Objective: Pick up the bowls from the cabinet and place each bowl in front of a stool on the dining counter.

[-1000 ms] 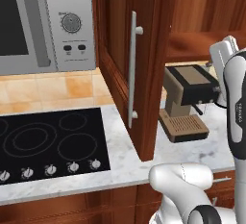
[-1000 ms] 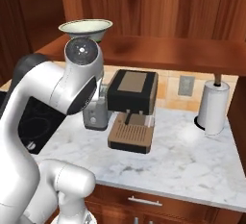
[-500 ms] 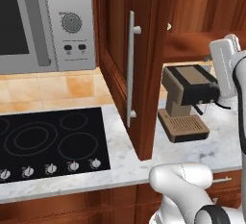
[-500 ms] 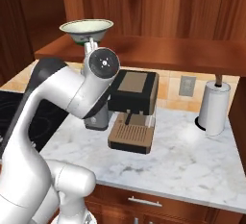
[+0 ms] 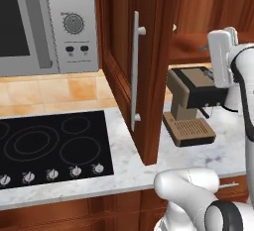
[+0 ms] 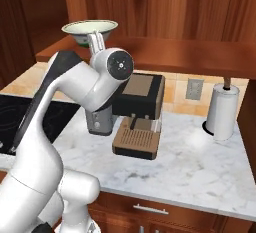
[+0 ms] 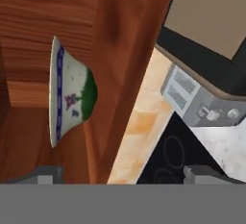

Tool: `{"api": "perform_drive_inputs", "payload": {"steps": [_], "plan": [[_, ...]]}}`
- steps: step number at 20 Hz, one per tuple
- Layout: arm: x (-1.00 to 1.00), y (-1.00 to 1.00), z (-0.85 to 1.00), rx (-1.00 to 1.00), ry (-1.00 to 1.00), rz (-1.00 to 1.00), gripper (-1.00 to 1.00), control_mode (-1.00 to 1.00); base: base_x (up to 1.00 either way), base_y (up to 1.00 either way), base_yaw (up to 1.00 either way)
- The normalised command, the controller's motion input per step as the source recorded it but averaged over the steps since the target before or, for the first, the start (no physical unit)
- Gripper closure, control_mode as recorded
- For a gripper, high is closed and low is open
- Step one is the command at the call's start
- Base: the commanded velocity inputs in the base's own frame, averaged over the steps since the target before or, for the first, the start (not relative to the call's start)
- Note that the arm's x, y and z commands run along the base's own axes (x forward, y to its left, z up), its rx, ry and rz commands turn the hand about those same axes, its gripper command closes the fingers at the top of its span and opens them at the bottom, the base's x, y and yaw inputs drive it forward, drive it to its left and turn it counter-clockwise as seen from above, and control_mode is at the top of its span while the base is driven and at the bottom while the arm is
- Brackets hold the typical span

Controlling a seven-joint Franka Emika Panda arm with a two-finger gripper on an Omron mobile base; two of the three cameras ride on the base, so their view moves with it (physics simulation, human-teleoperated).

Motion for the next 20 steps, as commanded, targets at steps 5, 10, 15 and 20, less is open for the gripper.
{"api": "perform_drive_inputs", "payload": {"steps": [5,10,15,20], "plan": [[0.61,0.32,0.31,0.0,0.03,0.0,-1.0,-1.0,0.0,0.0,0.0],[0.61,0.09,0.2,0.0,0.05,0.0,-1.0,-1.0,0.0,0.0,0.0],[0.66,0.0,0.01,0.0,0.02,0.0,-1.0,-1.0,0.0,0.0,0.0],[0.55,0.01,0.0,0.0,0.04,0.0,-1.0,-1.0,0.0,0.0,0.0]]}}
